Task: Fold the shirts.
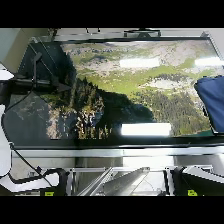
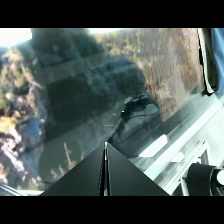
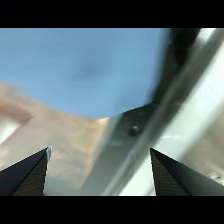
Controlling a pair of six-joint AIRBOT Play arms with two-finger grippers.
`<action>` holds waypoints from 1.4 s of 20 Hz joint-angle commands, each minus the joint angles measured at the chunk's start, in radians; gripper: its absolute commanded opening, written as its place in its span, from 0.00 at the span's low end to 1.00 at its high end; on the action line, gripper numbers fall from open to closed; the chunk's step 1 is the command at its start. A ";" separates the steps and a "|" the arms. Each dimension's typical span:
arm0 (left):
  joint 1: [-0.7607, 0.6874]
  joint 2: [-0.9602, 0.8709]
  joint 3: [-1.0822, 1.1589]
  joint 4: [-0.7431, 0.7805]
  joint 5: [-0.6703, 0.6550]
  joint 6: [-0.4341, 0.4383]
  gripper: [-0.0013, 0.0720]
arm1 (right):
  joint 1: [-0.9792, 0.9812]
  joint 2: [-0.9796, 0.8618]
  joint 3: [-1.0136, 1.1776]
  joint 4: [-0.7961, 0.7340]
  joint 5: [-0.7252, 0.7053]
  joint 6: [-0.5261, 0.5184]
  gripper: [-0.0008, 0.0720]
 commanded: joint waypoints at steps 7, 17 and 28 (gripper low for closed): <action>0.002 0.201 -0.051 0.002 -0.046 0.020 0.03 | 0.057 0.163 0.059 0.032 0.140 0.001 0.97; 0.001 0.530 -0.328 0.002 0.015 0.053 0.05 | 0.172 0.368 0.056 0.269 -0.004 -0.018 0.96; 0.001 0.541 -0.357 0.001 0.013 0.053 0.05 | 0.346 0.362 -0.020 0.254 -0.020 -0.075 0.03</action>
